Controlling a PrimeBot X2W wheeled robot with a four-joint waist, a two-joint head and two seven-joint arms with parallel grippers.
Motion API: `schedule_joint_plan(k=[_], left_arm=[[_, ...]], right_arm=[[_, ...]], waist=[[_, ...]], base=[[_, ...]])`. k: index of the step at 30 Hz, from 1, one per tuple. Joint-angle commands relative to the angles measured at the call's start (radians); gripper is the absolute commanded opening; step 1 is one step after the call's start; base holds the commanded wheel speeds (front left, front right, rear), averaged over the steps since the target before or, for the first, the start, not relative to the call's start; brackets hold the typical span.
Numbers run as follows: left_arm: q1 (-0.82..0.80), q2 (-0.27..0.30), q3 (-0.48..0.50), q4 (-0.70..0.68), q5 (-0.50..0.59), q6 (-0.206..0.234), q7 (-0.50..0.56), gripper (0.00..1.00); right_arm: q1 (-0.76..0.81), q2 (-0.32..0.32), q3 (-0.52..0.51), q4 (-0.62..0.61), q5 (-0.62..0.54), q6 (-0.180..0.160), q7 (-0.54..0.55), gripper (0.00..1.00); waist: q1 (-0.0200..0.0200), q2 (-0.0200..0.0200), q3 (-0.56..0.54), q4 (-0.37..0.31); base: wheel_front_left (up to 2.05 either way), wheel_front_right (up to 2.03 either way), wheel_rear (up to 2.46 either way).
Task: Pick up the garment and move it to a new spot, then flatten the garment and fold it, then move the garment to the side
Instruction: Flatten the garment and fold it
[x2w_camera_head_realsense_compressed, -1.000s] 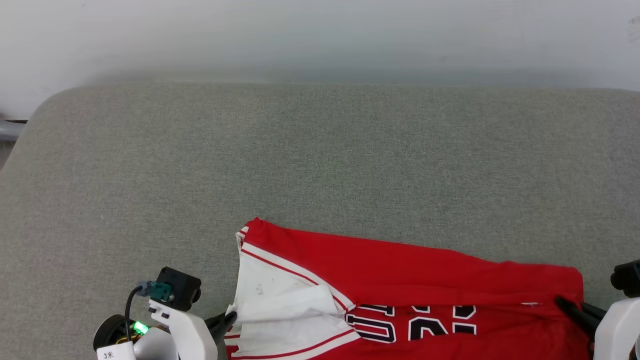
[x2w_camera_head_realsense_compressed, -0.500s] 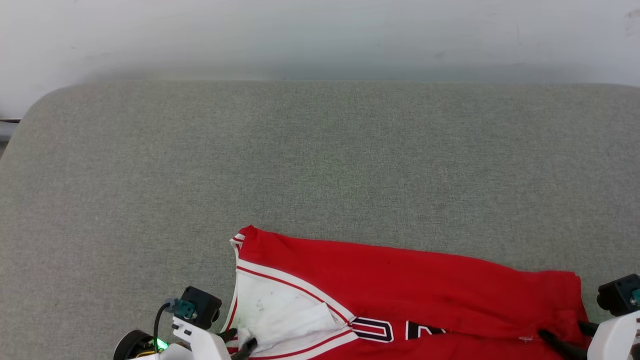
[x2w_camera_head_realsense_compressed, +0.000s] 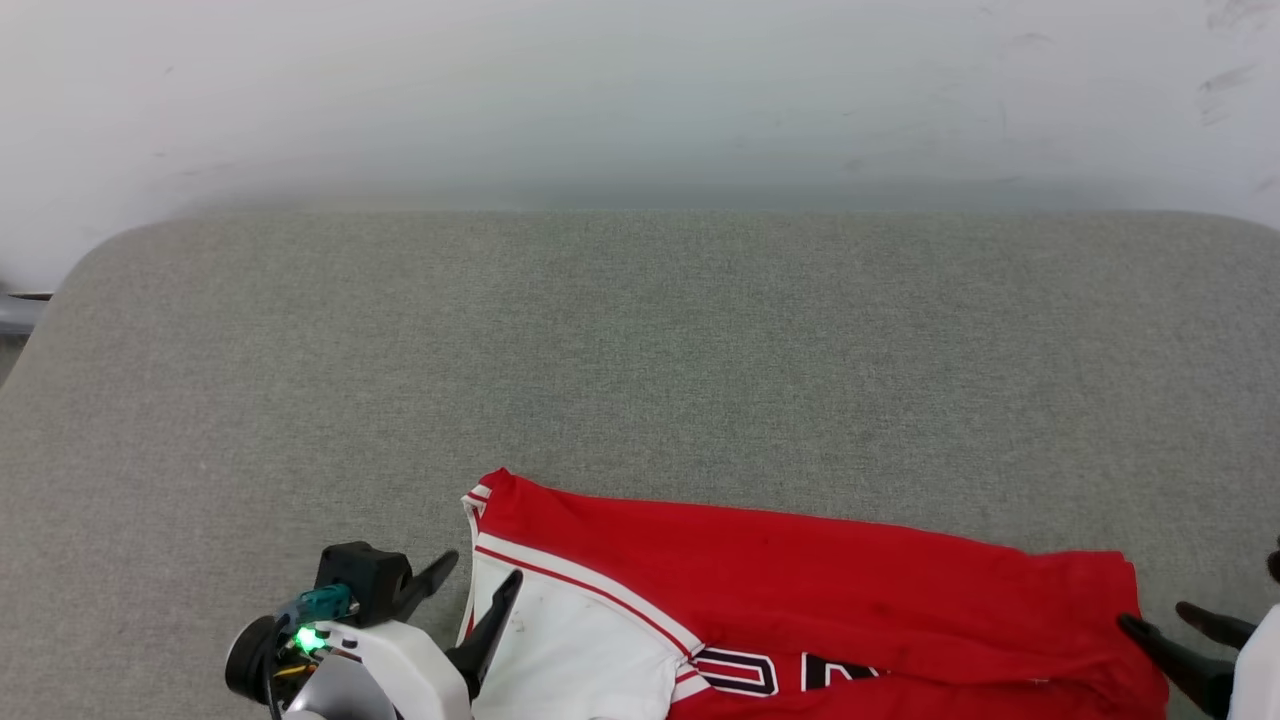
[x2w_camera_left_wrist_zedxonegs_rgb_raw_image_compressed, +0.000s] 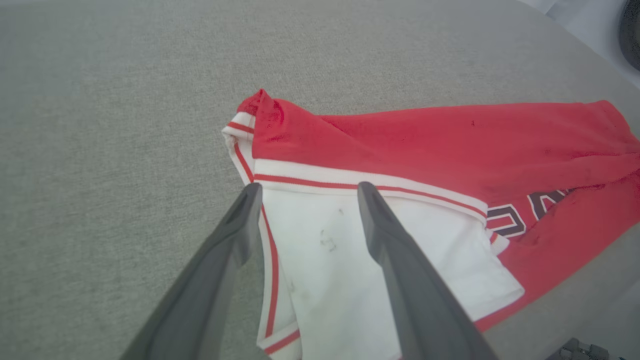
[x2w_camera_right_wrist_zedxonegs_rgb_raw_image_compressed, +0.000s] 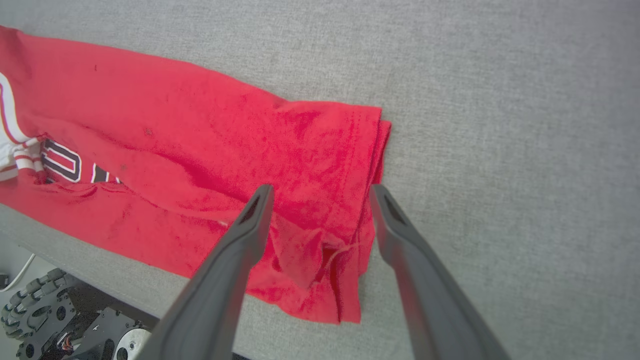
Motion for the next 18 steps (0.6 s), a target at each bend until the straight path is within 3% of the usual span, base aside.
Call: schedule_joint_plan(k=[1, 5, 8, 14, 18], left_arm=[[-0.008, -0.006, 0.007, 0.001, 0.012, 0.008, -0.024, 1.0], [-0.019, -0.023, 0.014, 0.016, 0.089, 0.026, -0.171, 1.0], [-0.029, -0.054, 0.051, 0.033, 0.169, 0.072, -0.27, 1.0], [0.011, -0.128, 0.175, -0.054, 0.354, 0.113, -0.283, 1.0], [0.051, -0.172, 0.246, -0.111, 0.479, 0.102, -0.283, 1.0]], right_arm=[[0.017, 0.013, -0.014, -0.003, 0.0, -0.001, 0.007, 1.0], [0.036, 0.068, -0.119, -0.01, 0.005, -0.001, 0.06, 1.0], [0.052, 0.139, -0.222, 0.01, -0.038, -0.001, 0.116, 1.0], [0.058, 0.264, -0.363, 0.049, -0.103, -0.001, 0.196, 1.0], [0.047, 0.339, -0.448, 0.075, -0.122, -0.001, 0.245, 1.0]], waist=[[0.0, -0.0001, 0.001, 0.001], [0.0, -0.0001, 0.009, 0.005], [0.0, -0.0001, 0.021, 0.014], [0.0, -0.0001, 0.041, 0.028], [0.0, -0.0001, 0.05, 0.036]], base=[[0.0, 0.0, 0.0], [0.0, 0.0, 0.0], [0.0, 0.0, 0.0], [0.0, 0.0, 0.0], [0.0, 0.0, 0.0]])
